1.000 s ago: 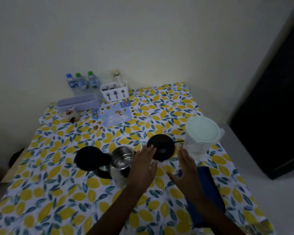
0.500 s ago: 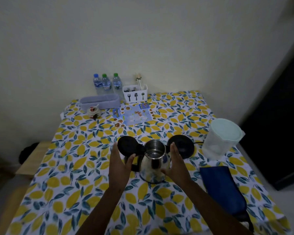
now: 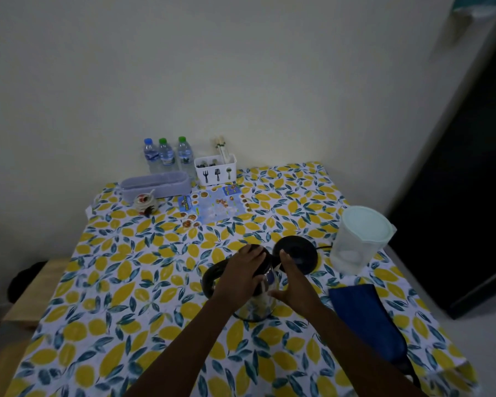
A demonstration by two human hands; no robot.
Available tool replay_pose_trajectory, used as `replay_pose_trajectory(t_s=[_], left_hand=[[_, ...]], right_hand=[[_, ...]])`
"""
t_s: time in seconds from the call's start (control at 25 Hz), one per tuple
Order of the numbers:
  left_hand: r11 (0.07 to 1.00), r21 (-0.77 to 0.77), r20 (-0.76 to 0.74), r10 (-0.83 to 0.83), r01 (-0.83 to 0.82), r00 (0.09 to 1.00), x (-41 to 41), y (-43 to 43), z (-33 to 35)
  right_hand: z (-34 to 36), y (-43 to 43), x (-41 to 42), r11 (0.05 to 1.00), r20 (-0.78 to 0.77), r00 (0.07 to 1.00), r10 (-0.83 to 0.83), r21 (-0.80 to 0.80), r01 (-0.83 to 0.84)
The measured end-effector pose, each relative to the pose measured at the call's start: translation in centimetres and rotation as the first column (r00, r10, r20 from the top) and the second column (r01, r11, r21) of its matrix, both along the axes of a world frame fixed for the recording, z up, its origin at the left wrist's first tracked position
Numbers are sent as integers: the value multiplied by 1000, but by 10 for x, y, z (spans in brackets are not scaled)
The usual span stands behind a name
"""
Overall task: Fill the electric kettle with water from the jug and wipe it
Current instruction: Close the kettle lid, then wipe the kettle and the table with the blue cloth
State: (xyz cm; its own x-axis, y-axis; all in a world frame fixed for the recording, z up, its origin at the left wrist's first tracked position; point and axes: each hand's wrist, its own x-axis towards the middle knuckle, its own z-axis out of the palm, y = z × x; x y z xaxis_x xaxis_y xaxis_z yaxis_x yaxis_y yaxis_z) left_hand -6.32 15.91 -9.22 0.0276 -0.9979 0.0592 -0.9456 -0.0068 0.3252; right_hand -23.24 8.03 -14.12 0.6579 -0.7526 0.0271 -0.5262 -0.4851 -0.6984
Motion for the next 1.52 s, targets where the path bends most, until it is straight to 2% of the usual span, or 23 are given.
replay_pose_trajectory(t_s=[0.2,0.32,0.44,0.56,0.72,0.8,0.92,1.04,1.16,1.36,1.44,1.52], left_hand=[[998,-53,86,23,-19,996,-7,2,-14],[998,-50,144,32,-26,989,-9,0,-13],[998,-42,130,60,-55,990,-17,-8,-8],[998,-63,109,-14,21,994,-46,-22,-8],[997,-51,-39,-62,60,997,-96,-49,-30],[997,-10,-60,-81,80,995,-118,-60,-49],[987,108,-112,-108,120,988,-142,-69,-76],[966,211,-144,-124,153,982,-161,-75,-97],[961,220,-164,-130,165,978,-173,-75,-107],[965,207,-206,-120,163,971,-176,-70,-111],[977,148,-221,-116,151,968,-175,-67,-104],[992,42,-212,-110,122,971,-170,-64,-97]], right_hand=[[-4,-4,-3,999,46,999,5,42,-7],[-8,-7,-10,999,46,998,52,8,-53],[-10,-7,-24,998,56,997,62,-26,-61],[-17,-12,-52,995,39,999,2,-96,2],[-34,-29,-107,985,-183,973,-141,-128,119],[-47,-37,-134,972,-356,906,-231,-119,201],[-75,-43,-172,957,-559,785,-269,-62,284],[-102,-47,-199,945,-655,709,-262,-25,327],[-116,-46,-204,938,-650,713,-263,1,347],[-117,-46,-196,934,-613,717,-332,-106,343],[-115,-51,-196,944,-584,751,-309,-95,315],[-109,-56,-194,938,-479,818,-317,-33,345]])
